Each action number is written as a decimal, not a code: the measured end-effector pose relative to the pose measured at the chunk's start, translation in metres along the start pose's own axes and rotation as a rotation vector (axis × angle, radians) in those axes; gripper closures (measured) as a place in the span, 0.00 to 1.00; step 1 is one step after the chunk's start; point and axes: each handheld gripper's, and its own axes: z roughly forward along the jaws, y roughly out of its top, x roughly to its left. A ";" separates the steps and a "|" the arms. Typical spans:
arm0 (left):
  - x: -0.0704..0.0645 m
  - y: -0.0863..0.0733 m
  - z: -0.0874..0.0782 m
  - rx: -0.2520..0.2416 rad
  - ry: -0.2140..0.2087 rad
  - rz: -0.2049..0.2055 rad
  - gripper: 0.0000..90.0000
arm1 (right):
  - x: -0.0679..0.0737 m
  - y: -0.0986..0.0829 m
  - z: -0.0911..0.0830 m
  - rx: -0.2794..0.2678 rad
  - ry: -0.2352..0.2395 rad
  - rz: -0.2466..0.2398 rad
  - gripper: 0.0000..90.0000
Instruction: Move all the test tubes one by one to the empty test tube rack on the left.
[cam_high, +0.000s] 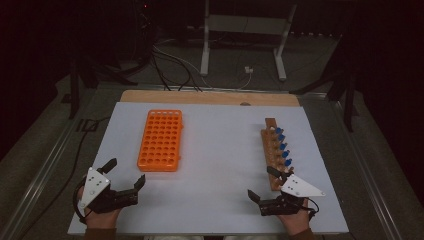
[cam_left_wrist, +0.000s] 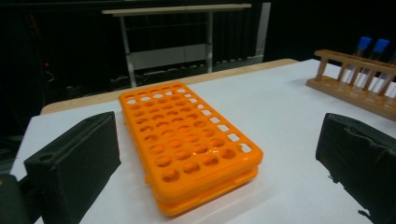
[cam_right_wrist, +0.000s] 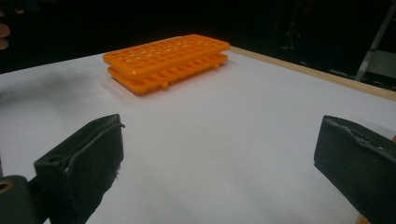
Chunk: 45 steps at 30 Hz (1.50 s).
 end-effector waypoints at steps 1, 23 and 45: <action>0.001 0.000 0.000 0.000 0.003 -0.003 0.01 | -0.001 0.000 0.000 0.001 -0.003 0.004 0.02; 0.002 -0.009 -0.004 0.022 -0.006 -0.002 0.01 | -0.017 0.022 -0.024 -0.090 -0.004 0.036 0.02; 0.006 -0.013 -0.002 0.043 0.025 -0.046 0.01 | -0.078 0.006 -0.049 0.041 -0.087 0.157 0.35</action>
